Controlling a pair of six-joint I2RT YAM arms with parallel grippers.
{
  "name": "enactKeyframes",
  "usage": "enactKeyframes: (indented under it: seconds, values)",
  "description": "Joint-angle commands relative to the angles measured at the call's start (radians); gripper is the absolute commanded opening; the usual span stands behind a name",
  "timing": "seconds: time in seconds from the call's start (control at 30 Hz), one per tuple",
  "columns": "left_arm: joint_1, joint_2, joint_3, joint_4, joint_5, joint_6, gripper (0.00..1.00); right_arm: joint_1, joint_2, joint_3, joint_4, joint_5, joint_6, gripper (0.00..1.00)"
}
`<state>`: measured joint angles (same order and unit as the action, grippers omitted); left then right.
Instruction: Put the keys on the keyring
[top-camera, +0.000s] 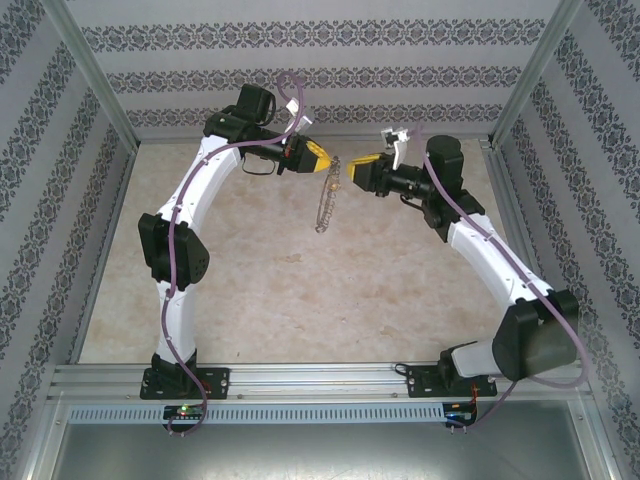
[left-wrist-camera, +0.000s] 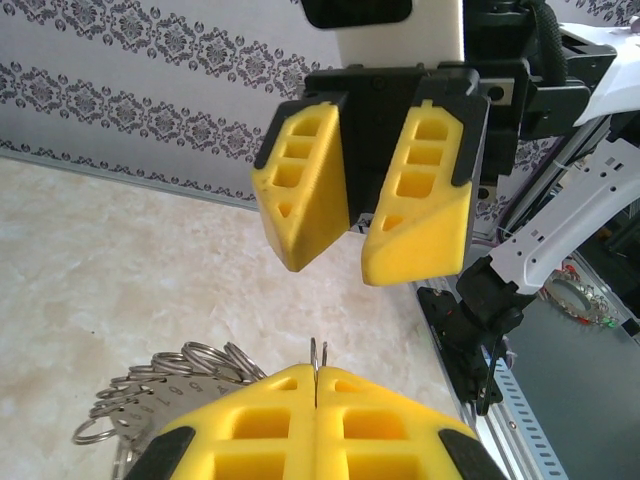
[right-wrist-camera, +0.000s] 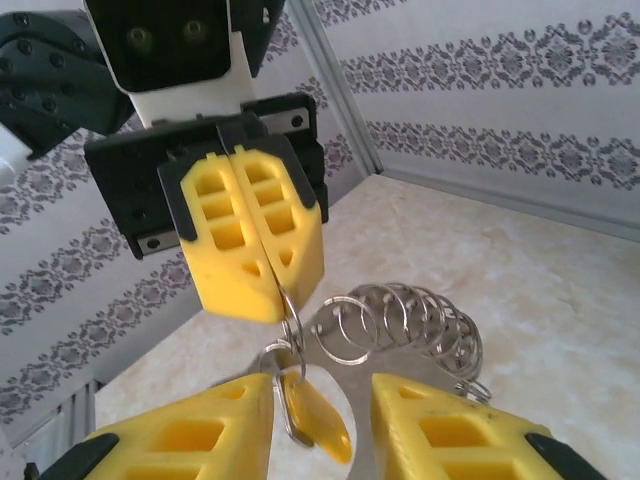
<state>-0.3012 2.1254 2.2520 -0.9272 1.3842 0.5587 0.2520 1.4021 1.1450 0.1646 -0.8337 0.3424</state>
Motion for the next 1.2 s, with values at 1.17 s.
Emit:
enactKeyframes:
  seconds: [1.17]
  values:
    - [-0.008, -0.015, 0.044, 0.031, 0.05, -0.009, 0.0, 0.055, 0.14, 0.101, 0.125, -0.125, 0.134, 0.19]
